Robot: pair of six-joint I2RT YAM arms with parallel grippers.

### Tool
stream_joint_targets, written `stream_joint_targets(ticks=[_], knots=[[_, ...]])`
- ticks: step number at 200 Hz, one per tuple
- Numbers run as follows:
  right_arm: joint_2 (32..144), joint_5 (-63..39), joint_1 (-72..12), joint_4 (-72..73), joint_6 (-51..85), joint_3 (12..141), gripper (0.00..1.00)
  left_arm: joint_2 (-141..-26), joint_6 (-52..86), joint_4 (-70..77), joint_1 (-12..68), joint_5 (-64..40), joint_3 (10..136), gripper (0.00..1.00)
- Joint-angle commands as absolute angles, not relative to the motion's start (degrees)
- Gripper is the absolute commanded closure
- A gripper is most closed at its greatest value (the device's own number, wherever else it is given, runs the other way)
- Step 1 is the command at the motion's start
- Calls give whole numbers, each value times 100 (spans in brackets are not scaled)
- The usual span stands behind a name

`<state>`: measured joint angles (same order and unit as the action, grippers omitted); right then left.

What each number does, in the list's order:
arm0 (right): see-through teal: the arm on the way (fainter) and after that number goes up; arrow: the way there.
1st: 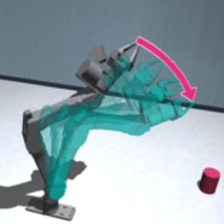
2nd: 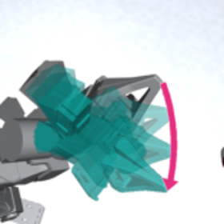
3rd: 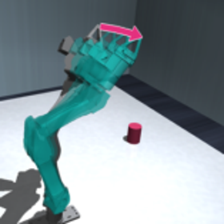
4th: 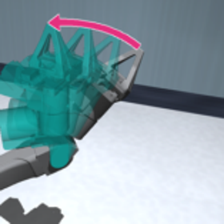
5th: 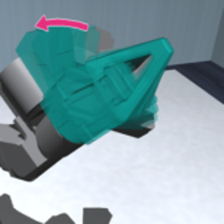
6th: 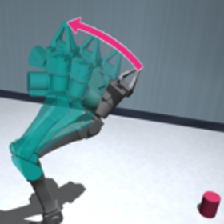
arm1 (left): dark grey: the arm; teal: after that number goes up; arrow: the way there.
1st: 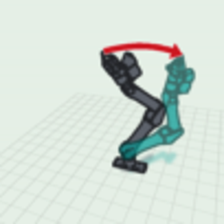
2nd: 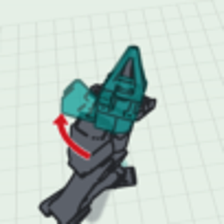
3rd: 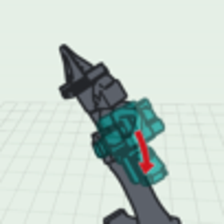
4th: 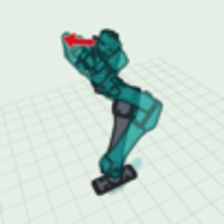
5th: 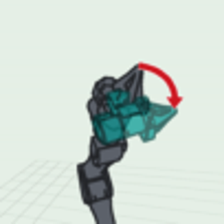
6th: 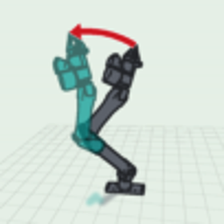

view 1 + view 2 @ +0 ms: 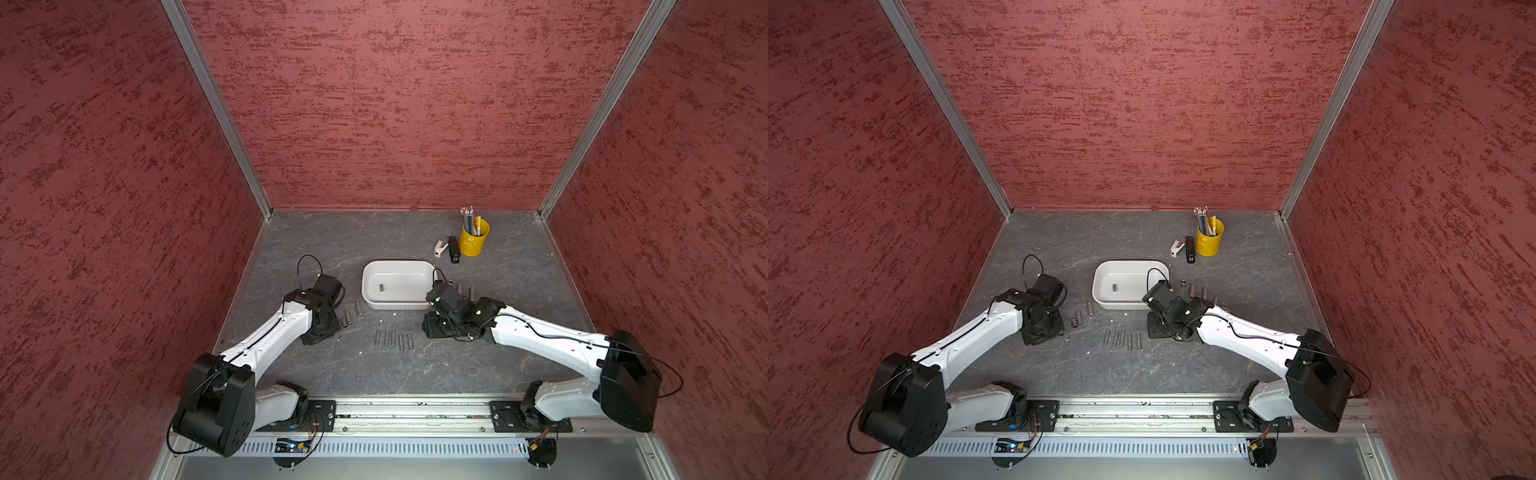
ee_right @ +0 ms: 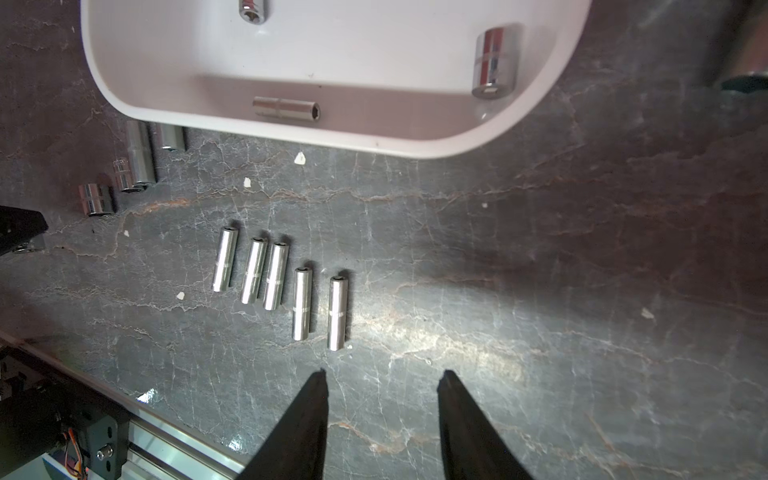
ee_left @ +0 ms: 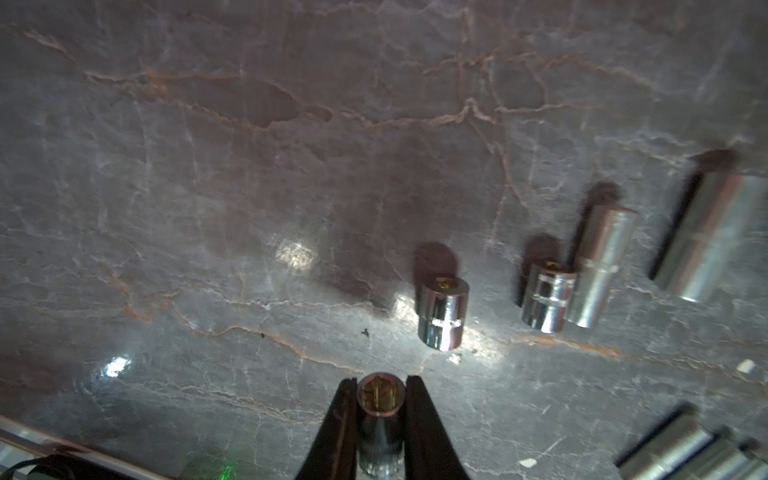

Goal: Take out the socket from the storage box
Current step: Place the socket head at the center of the board.

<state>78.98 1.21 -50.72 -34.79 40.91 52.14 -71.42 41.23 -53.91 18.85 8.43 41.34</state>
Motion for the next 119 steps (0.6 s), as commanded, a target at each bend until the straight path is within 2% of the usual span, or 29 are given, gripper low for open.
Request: stream_joint_targets(ticks=[1, 29, 77, 100, 119], knots=[[7870, 104, -5027, -3395, 3982, 5422, 54, -7205, 4366, -5104, 1809, 1063, 4100, 86], [7848, 127, -5021, -3421, 3985, 5398, 54, -7337, 4310, -4875, 1697, 1001, 3925, 85], [7816, 101, -5025, -3404, 4017, 5374, 53, -7519, 4202, -4557, 1573, 895, 3709, 76], [7811, 99, -5027, -3416, 4025, 5376, 54, -7506, 4171, -4507, 1558, 869, 3699, 68], [7811, 104, -5027, -3402, 4032, 5359, 54, -7525, 4162, -4504, 1538, 841, 3691, 67]])
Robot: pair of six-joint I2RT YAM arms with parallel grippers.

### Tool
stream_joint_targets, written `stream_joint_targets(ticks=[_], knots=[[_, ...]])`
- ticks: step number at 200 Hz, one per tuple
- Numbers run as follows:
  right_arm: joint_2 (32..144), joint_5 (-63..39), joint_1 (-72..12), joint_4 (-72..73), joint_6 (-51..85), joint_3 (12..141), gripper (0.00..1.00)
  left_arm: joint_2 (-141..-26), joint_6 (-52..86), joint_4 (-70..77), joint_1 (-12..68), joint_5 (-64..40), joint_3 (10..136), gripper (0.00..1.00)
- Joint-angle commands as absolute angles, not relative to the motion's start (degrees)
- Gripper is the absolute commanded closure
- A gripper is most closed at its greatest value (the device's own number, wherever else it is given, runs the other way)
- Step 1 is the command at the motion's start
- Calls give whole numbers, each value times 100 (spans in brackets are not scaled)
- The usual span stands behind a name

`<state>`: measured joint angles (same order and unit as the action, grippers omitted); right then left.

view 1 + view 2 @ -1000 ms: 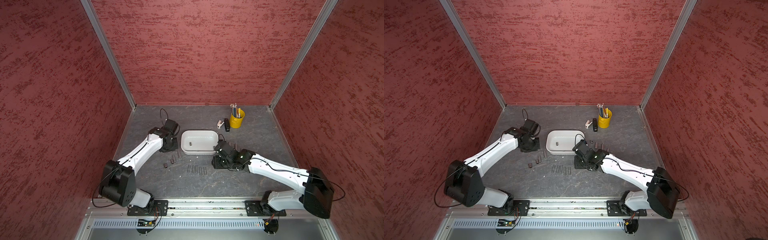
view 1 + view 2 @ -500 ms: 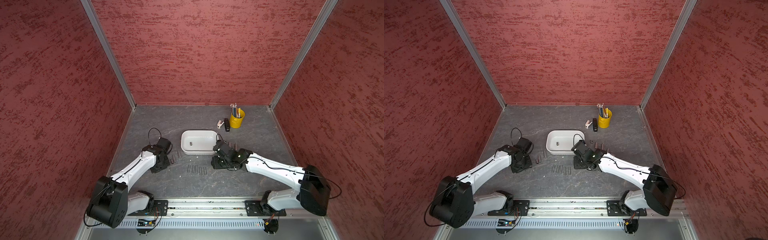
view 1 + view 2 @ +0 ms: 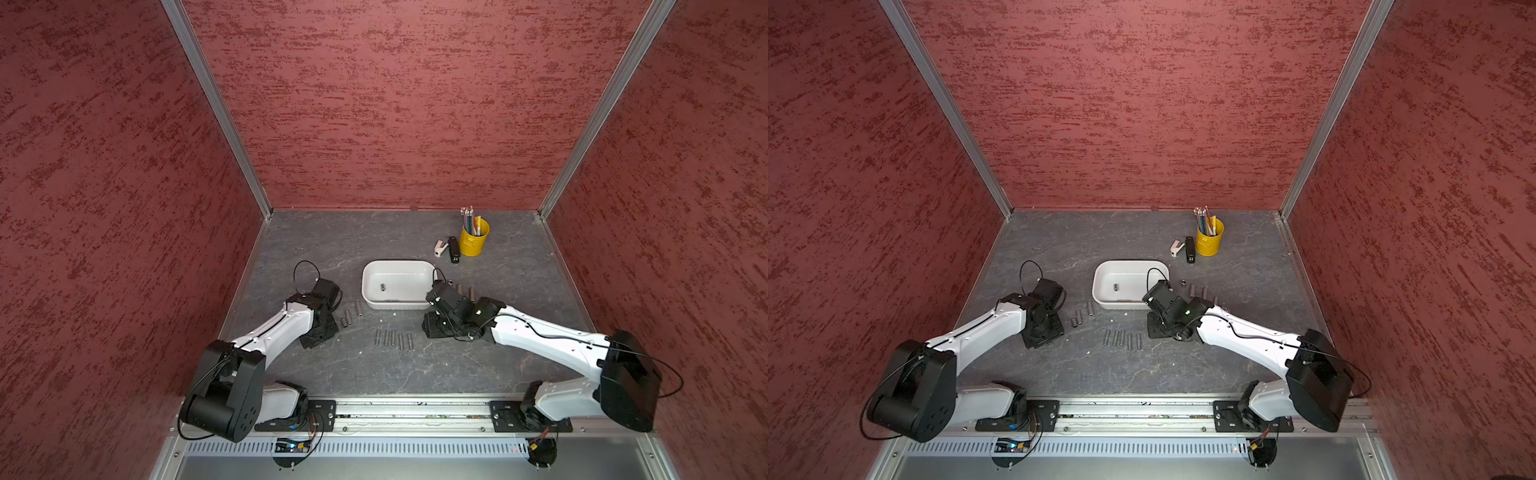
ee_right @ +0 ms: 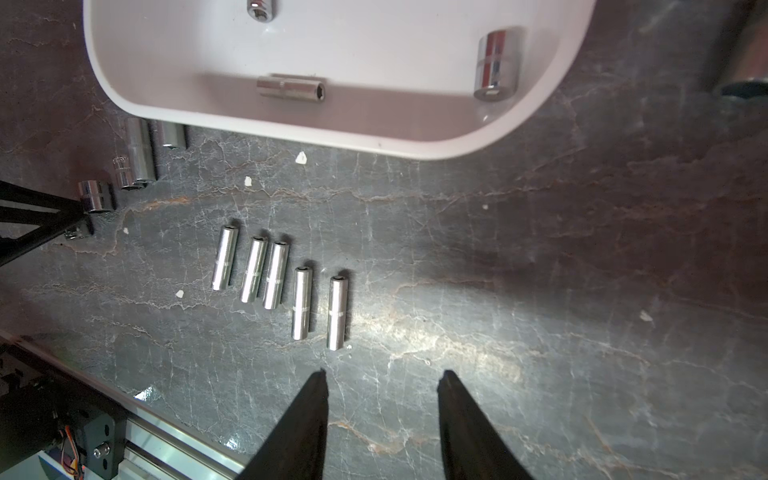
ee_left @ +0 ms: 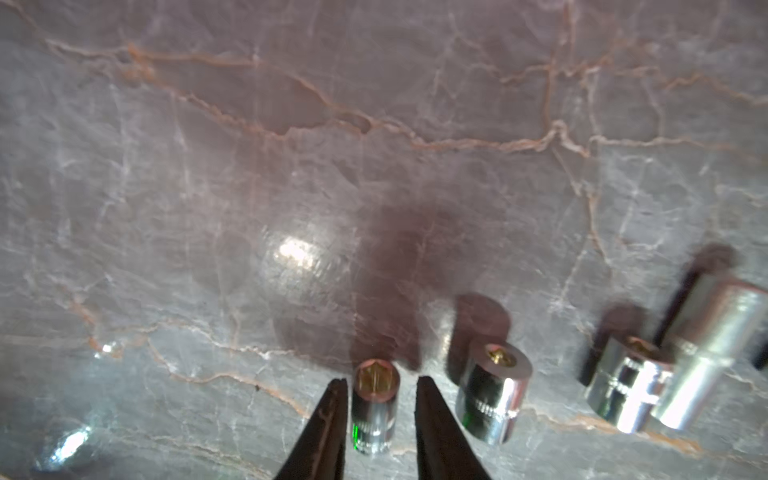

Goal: Take out the socket from the storage box
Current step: Place the socket head at the center of the board.

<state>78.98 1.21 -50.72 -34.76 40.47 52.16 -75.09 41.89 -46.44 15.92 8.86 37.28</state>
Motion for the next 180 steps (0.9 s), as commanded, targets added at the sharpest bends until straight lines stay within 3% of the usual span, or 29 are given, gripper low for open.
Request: stream_joint_targets(ticks=[1, 104, 180], knots=[[7812, 105, -5027, -3402, 4037, 5356, 53, -7529, 4160, -4507, 1538, 838, 3691, 67], [7783, 6, -5027, -3493, 3992, 5474, 52, -6893, 4302, -4733, 1573, 936, 3673, 64], [8582, -84, -5020, -4046, 3398, 6926, 50, -5844, 4181, -5722, 1819, 778, 4728, 62]])
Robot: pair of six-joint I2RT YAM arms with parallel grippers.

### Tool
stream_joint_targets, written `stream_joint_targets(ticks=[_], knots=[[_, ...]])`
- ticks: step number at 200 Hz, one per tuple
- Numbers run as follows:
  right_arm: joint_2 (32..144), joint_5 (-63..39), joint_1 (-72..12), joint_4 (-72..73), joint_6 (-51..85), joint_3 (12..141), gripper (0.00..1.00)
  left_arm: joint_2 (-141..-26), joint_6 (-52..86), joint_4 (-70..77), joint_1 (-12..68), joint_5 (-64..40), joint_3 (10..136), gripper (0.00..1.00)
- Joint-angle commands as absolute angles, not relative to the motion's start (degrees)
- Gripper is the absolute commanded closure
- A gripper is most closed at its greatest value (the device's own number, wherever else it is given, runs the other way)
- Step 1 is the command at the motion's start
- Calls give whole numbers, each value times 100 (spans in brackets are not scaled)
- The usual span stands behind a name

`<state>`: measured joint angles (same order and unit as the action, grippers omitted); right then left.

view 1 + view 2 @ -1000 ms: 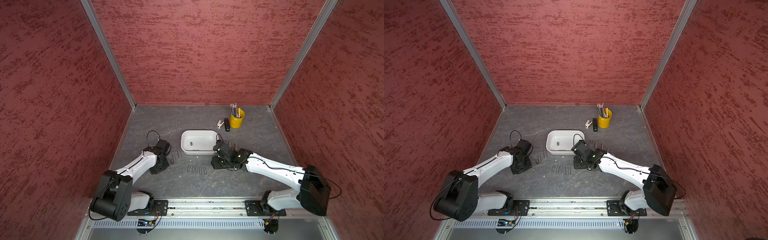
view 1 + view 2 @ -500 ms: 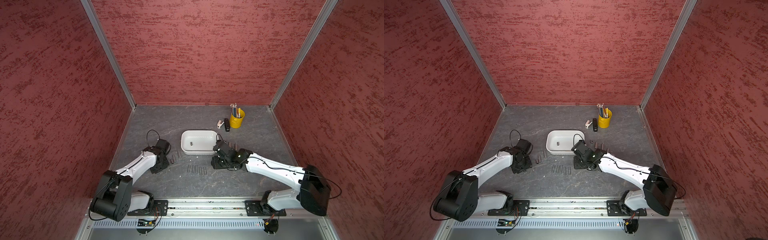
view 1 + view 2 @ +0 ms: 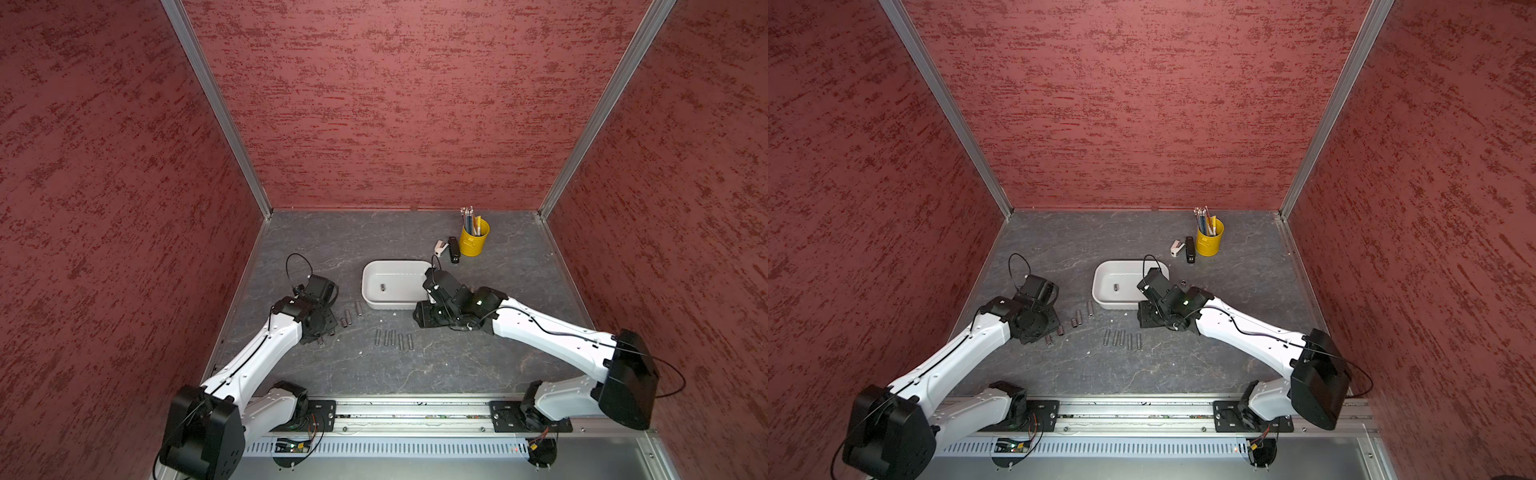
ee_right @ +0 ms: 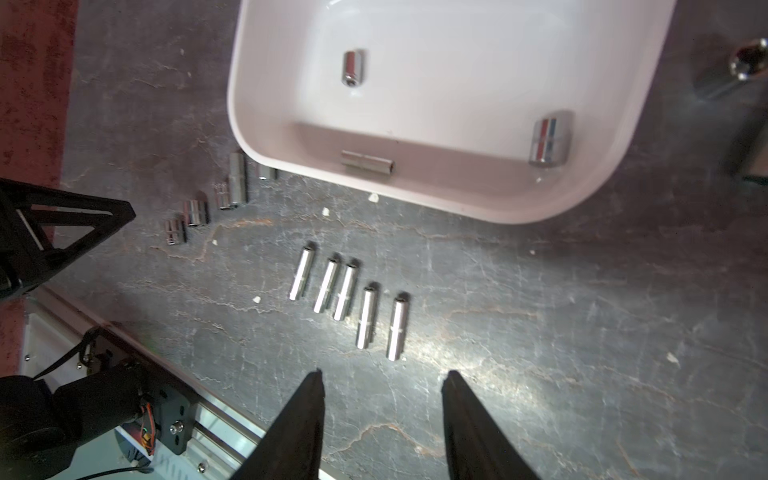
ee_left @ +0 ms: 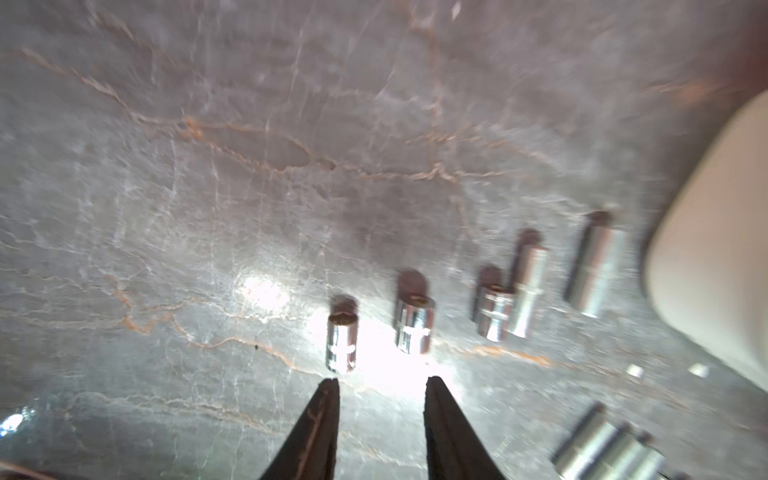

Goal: Take out the socket from the storage box
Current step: Place the socket head at the center of the board, then pick up the socket head from the storage box.

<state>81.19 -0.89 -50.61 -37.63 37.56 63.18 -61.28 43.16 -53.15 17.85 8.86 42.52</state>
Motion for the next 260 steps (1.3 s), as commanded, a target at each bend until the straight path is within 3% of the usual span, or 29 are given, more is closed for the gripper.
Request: stream_joint_targets(ticks=[1, 42, 141, 260], knots=[[8611, -77, -5024, -4053, 3387, 6957, 50, -5835, 4173, -5731, 1819, 767, 4750, 62], [9955, -92, -4962, -4388, 2962, 8432, 50, -5602, 3543, -6123, 1815, 274, 5424, 62], [13115, 509, -4771, -5705, 2428, 11902, 52, -5107, 3128, -6330, 1777, 680, 5627, 61], [14108, 713, -4764, -5739, 2259, 12374, 58, -5071, 3149, -6207, 1723, 660, 5472, 61]])
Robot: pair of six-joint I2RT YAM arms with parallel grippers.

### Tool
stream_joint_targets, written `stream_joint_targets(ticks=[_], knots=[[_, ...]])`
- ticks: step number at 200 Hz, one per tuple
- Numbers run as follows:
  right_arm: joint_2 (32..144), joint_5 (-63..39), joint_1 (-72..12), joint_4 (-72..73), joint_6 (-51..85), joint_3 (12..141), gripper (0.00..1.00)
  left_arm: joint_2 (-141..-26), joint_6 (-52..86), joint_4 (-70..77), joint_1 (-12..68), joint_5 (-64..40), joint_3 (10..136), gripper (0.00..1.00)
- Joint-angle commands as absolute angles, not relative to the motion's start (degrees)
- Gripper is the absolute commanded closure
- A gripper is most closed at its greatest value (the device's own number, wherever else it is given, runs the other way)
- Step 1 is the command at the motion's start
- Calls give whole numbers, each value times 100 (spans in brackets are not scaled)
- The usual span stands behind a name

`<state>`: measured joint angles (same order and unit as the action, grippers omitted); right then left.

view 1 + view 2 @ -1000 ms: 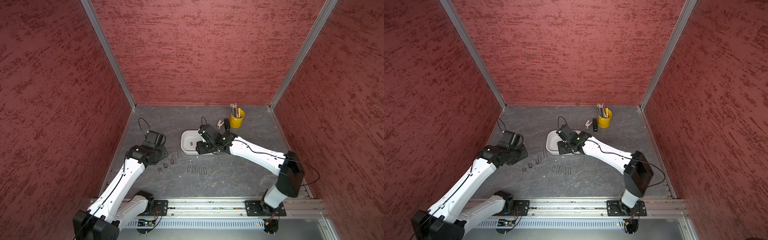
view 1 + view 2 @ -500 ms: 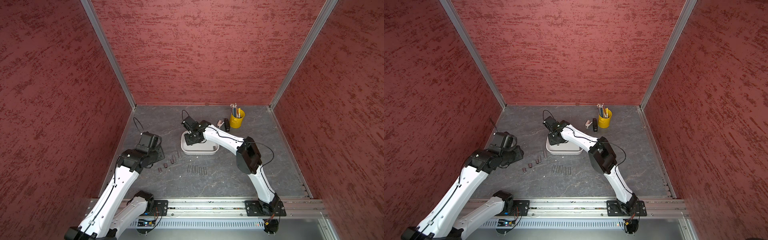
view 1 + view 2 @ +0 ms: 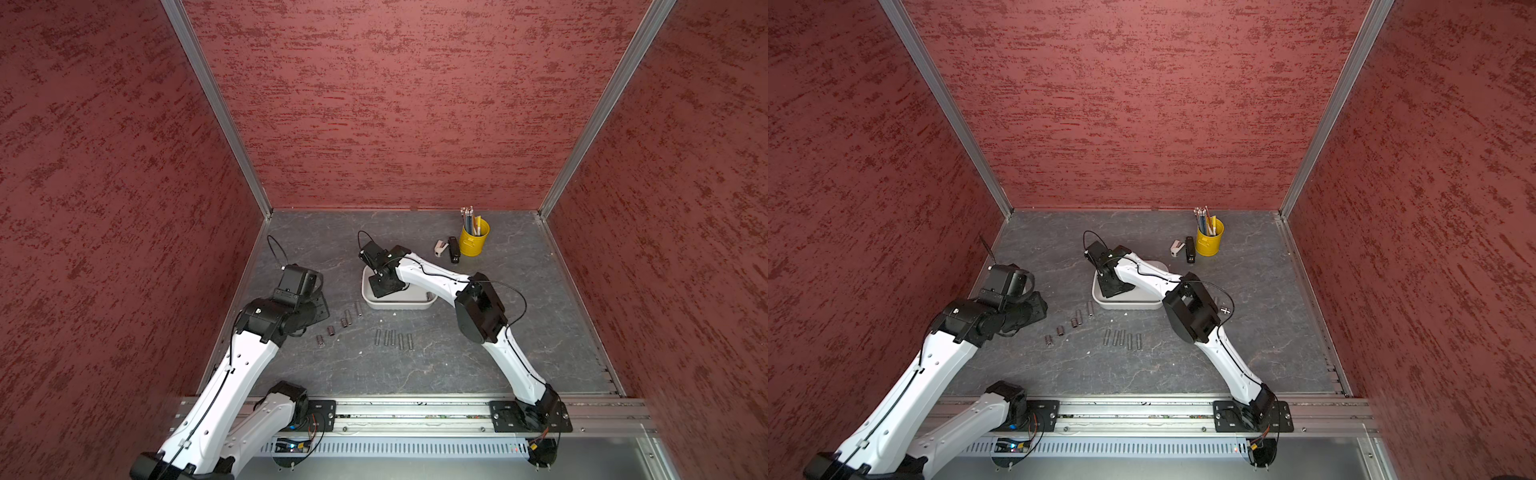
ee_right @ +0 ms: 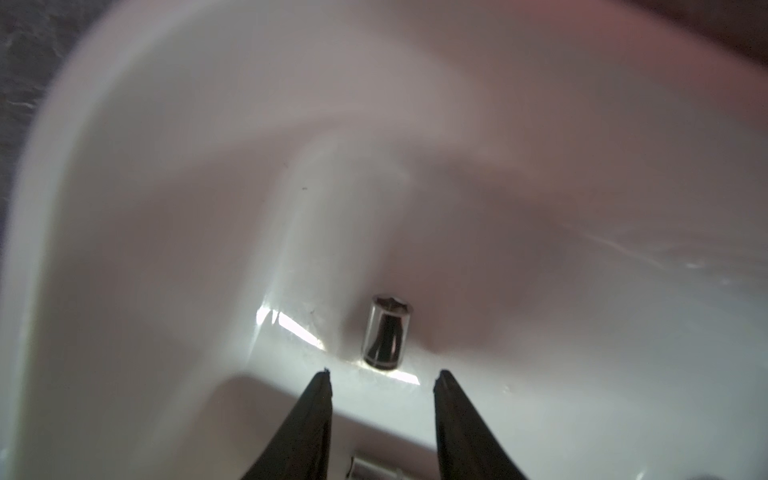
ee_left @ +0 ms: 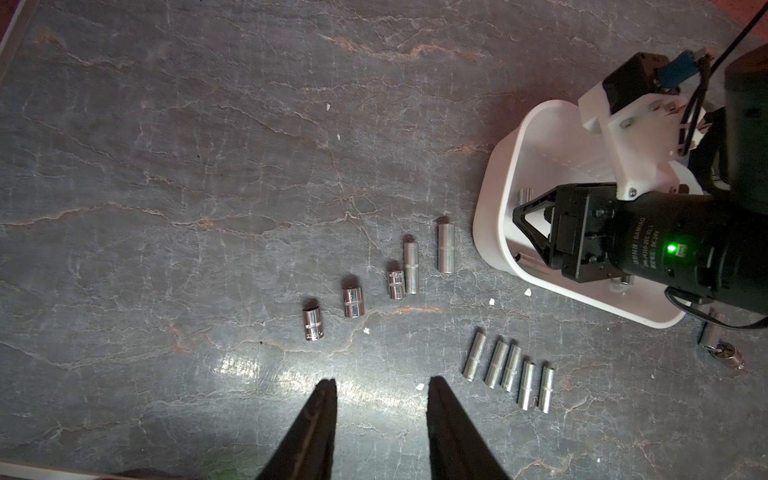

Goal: Take out the socket from the storage box
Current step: Pick up the socket head from the storage box.

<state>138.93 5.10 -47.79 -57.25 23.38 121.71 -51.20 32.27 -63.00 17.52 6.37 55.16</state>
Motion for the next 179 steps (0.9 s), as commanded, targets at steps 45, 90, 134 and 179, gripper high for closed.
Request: stream_joint_targets(ticks=[45, 90, 134, 179], knots=[[14357, 790, -4754, -5722, 2268, 12469, 66, -5080, 3146, -6205, 1731, 653, 5460, 61], [14383, 890, -4739, -5698, 2259, 12483, 78, -5105, 3146, -6183, 1731, 656, 5442, 61], [14153, 821, -4734, -5732, 2257, 12562, 89, -5115, 3147, -6168, 1730, 644, 5443, 61], [13533, 453, -4694, -5811, 2306, 12462, 93, -5123, 3111, -6144, 1722, 561, 5440, 61]])
